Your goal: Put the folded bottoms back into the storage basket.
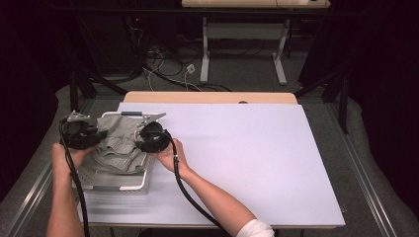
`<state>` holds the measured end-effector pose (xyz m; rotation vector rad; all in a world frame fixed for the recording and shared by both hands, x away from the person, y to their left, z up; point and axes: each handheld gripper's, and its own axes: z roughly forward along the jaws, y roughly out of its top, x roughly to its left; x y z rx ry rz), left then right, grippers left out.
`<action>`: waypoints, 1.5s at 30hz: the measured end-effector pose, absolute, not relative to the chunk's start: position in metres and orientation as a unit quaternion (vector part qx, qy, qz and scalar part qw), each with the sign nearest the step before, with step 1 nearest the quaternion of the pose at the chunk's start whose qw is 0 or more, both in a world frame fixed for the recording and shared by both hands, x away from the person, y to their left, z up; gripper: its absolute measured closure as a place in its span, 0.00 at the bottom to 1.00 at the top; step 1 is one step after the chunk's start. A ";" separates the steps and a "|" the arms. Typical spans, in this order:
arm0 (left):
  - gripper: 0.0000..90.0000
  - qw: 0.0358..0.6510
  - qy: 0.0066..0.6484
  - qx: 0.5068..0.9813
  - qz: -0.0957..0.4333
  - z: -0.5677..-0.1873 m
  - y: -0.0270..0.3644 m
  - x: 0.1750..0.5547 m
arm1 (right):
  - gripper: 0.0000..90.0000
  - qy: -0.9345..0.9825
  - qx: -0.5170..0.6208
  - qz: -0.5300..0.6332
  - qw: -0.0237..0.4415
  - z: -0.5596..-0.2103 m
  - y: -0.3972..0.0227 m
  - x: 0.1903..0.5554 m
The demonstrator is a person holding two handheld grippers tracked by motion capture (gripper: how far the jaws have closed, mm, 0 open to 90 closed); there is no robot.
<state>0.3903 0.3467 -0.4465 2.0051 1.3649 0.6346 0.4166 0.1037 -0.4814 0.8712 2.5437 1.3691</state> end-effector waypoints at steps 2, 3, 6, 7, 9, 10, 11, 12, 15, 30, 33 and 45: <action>0.78 0.310 0.517 0.760 0.242 -0.447 0.346 0.391 | 0.82 0.842 0.289 0.452 0.062 -0.482 0.104 0.417; 0.78 0.308 0.516 0.761 0.243 -0.448 0.346 0.391 | 0.82 0.842 0.288 0.451 0.063 -0.482 0.105 0.417; 0.78 0.305 0.517 0.762 0.242 -0.449 0.346 0.392 | 0.82 0.845 0.287 0.447 0.064 -0.484 0.106 0.417; 0.78 0.304 0.517 0.763 0.242 -0.449 0.346 0.392 | 0.82 0.846 0.287 0.446 0.063 -0.484 0.107 0.417; 0.78 0.303 0.517 0.764 0.240 -0.449 0.346 0.392 | 0.81 0.846 0.288 0.444 0.061 -0.485 0.107 0.418; 0.78 0.301 0.517 0.764 0.240 -0.449 0.346 0.392 | 0.81 0.846 0.288 0.444 0.060 -0.486 0.107 0.418; 0.78 0.299 0.516 0.765 0.240 -0.449 0.346 0.392 | 0.81 0.846 0.290 0.443 0.058 -0.486 0.107 0.418; 0.78 0.299 0.517 0.766 0.240 -0.450 0.346 0.392 | 0.81 0.847 0.290 0.443 0.056 -0.486 0.107 0.419; 0.78 0.295 0.516 0.768 0.238 -0.450 0.346 0.393 | 0.81 0.848 0.289 0.440 0.055 -0.487 0.107 0.419; 0.79 0.288 0.517 0.772 0.232 -0.452 0.346 0.393 | 0.77 0.856 0.289 0.424 0.054 -0.491 0.110 0.420; 0.79 0.285 0.521 0.772 0.227 -0.453 0.346 0.394 | 0.68 0.860 0.287 0.419 0.053 -0.491 0.110 0.420; 0.73 0.248 0.514 0.792 0.218 -0.467 0.335 0.403 | 0.37 0.852 0.292 0.429 0.070 -0.472 0.081 0.416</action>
